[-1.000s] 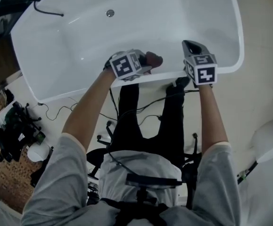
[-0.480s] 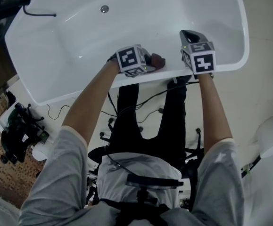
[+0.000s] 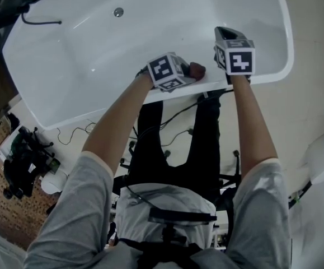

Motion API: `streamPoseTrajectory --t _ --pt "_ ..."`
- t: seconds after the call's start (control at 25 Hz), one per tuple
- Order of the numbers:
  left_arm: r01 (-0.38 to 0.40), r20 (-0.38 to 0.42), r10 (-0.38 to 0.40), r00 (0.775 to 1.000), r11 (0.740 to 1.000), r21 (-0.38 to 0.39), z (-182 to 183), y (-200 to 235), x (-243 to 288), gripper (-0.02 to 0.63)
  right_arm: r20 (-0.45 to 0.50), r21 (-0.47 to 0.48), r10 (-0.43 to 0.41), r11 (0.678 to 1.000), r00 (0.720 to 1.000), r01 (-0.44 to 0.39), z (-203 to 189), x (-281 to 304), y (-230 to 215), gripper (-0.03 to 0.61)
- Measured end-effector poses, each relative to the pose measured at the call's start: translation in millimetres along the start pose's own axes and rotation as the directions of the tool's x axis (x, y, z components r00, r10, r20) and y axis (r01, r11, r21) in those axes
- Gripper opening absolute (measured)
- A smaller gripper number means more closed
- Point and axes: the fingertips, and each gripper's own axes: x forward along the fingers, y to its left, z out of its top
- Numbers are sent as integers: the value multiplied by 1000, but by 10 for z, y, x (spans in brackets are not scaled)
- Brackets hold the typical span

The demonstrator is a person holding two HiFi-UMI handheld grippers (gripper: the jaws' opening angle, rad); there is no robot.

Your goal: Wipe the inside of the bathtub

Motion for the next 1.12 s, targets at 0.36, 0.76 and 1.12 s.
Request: streamPoseTrajectory --t 0.36,0.76,1.12 --pt "8 -135 -1 991 999 47 -176 112 33 38 -35 22 4 1000 999 -3 -36 97 -51 6" --pt "-28 -147 23 989 999 -32 -664 313 -37 35 -60 -25 22 999 998 -23 -127 332 47 6" --pt "-12 -120 21 993 997 76 68 451 375 34 -49 3 0 1000 999 1 -78 397 -39 6"
